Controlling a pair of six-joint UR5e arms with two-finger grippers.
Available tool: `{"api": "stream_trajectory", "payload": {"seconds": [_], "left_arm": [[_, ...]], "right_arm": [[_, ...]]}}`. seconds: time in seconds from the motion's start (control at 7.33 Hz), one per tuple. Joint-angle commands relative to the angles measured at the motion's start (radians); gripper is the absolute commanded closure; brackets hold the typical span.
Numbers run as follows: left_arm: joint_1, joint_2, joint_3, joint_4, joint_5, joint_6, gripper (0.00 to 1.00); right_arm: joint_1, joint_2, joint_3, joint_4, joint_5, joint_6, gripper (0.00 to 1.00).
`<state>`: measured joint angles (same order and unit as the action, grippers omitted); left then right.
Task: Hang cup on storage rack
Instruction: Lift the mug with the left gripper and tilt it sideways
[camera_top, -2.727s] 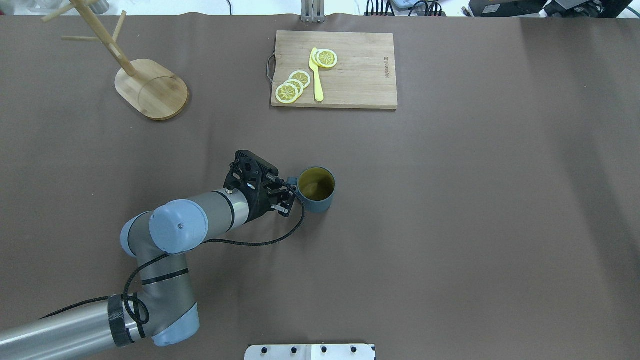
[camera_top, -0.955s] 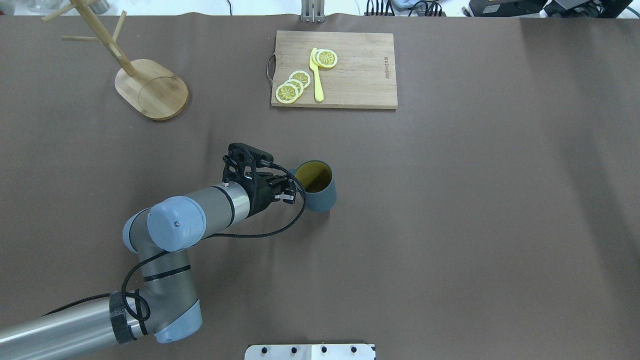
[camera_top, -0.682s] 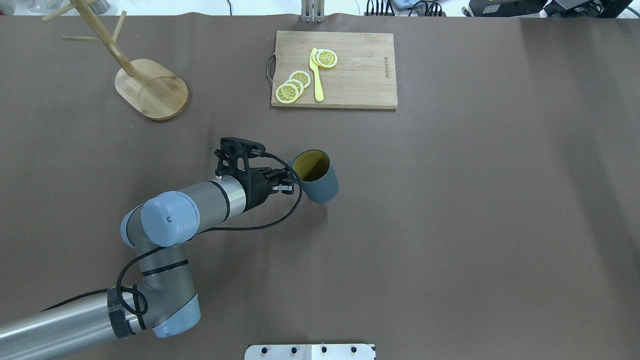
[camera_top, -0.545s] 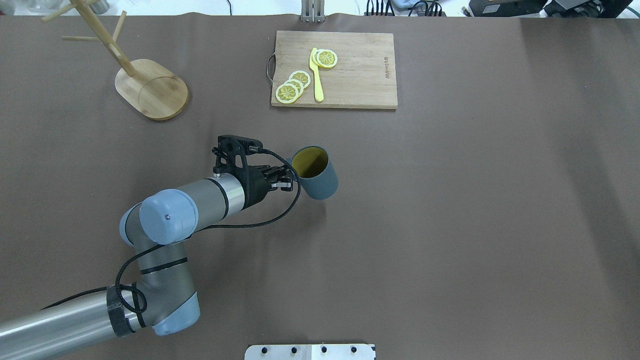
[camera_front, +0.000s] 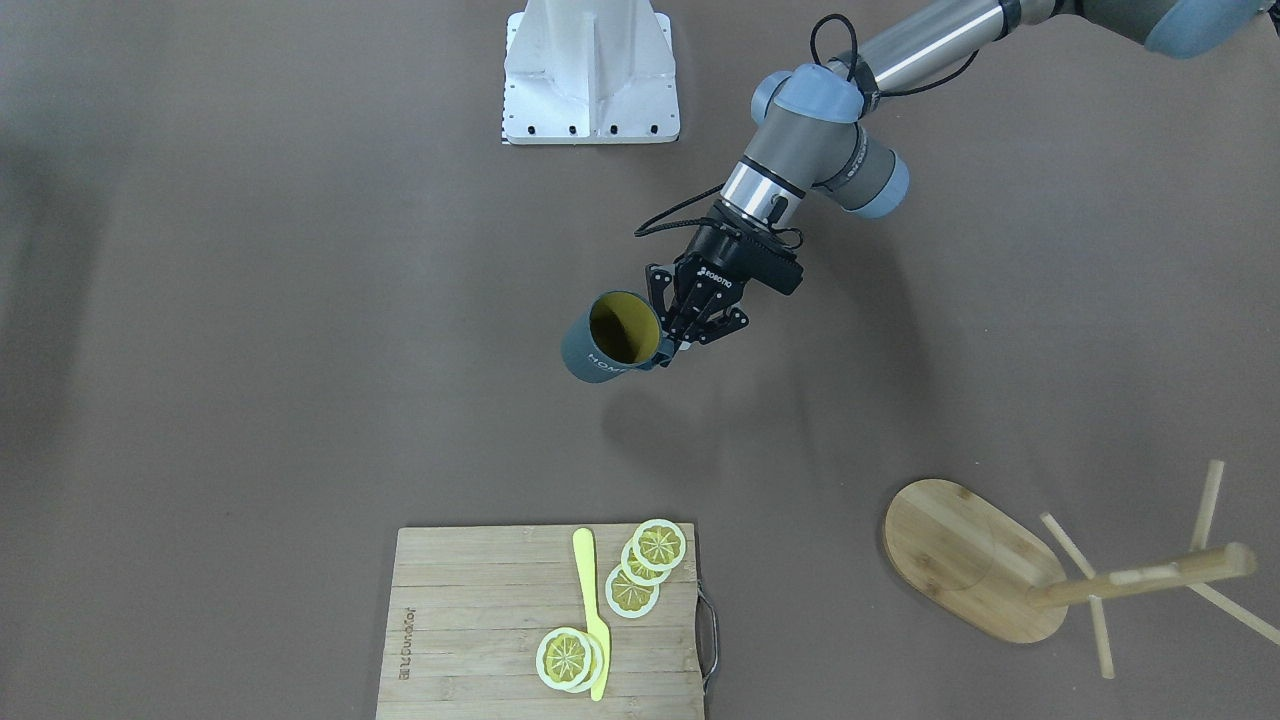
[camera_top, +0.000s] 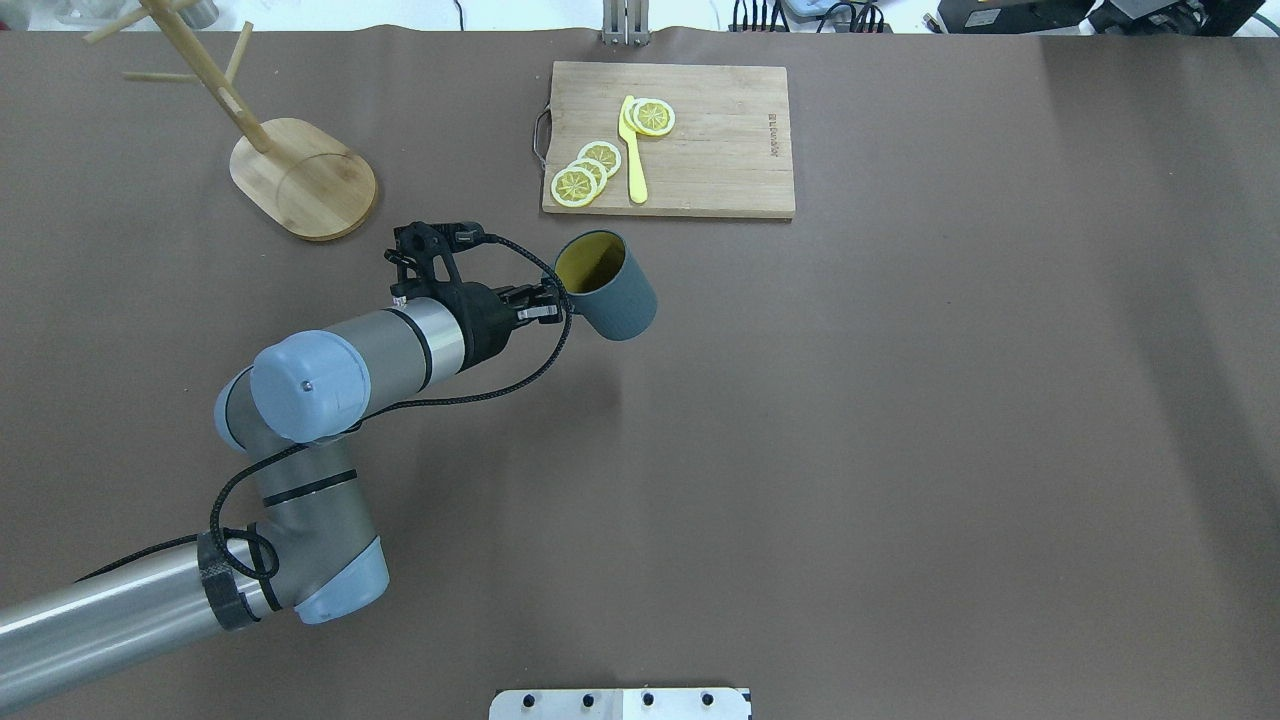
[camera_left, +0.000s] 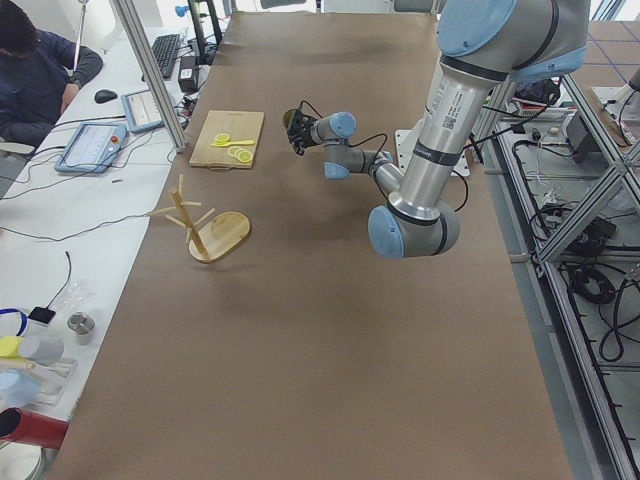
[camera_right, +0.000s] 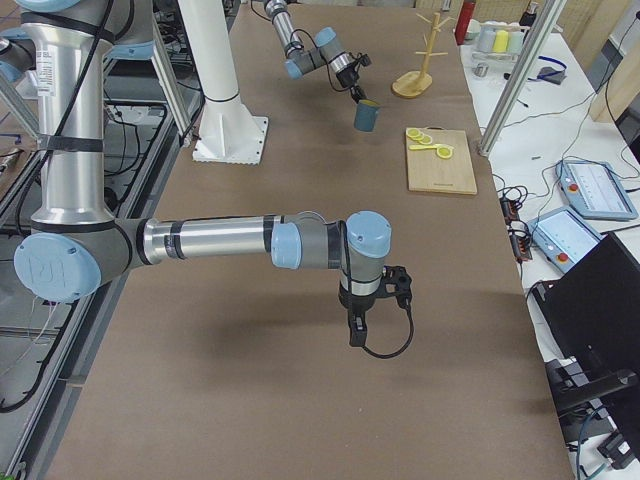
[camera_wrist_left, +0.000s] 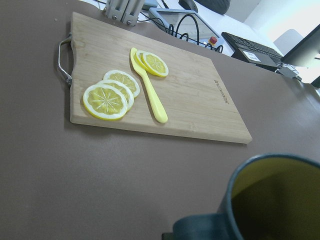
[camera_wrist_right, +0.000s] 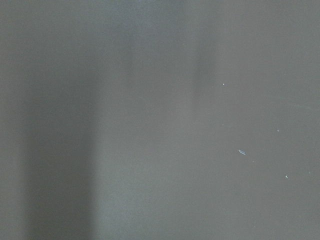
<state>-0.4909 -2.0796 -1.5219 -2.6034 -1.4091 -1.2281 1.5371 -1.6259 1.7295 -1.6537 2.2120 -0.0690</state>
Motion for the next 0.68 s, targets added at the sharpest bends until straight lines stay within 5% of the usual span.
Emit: {"api": "stream_trajectory", "payload": {"seconds": [0.0, 0.55], "left_arm": [[-0.050, -0.013, 0.000, 0.000, -0.031, -0.064, 1.00], [-0.101, -0.019, 0.000, -0.058, -0.119, -0.304, 1.00]], "right_arm": [[0.000, 0.000, 0.001, 0.000, 0.000, 0.000, 0.00], [0.002, -0.005, -0.001, 0.000, 0.000, 0.000, 0.00]]}}
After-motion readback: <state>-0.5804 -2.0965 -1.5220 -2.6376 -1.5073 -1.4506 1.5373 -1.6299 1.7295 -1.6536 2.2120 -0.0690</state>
